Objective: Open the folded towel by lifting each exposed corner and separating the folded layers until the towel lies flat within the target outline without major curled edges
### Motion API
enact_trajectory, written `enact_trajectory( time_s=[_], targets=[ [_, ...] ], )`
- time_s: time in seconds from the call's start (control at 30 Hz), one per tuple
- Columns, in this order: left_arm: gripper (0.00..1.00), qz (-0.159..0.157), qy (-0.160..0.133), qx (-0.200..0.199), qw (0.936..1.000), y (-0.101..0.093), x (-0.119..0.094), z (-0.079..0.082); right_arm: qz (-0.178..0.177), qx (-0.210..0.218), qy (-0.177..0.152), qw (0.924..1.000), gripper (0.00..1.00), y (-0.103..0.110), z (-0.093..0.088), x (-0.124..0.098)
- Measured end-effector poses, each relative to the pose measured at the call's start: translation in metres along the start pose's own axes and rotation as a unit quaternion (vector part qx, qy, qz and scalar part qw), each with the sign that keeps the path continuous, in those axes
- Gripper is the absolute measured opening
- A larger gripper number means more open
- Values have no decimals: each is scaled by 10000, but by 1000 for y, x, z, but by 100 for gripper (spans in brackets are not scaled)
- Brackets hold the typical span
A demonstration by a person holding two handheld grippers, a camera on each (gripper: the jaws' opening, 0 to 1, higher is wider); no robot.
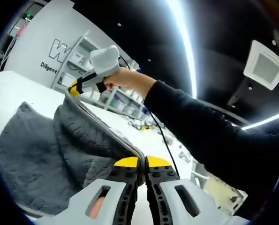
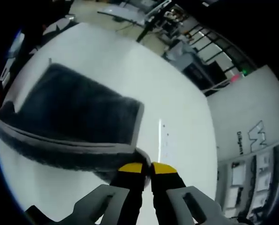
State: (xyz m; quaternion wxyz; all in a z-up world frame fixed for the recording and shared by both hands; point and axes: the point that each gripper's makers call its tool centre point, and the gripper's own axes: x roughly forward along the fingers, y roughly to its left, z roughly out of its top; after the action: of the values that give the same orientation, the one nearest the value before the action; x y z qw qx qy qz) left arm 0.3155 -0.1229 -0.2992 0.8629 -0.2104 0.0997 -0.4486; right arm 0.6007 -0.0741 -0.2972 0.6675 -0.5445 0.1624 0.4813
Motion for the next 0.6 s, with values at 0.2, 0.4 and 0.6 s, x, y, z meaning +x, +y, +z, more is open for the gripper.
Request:
enact_trajectory(
  time_s=[0.2,0.4,0.6],
  targets=[
    [2,-68,-31,-16,10000,-4,6,3,-130,45,13,9999,0,-3,-12,-10],
    [2,-149,33,32,9999,-10,13,-1,-193,142,79,9997,0,-2,-27,-22],
    [2,-188,63,73,9998,-15,19,-4,-240,213,105,9994,0,-1,-40,-28]
  ],
)
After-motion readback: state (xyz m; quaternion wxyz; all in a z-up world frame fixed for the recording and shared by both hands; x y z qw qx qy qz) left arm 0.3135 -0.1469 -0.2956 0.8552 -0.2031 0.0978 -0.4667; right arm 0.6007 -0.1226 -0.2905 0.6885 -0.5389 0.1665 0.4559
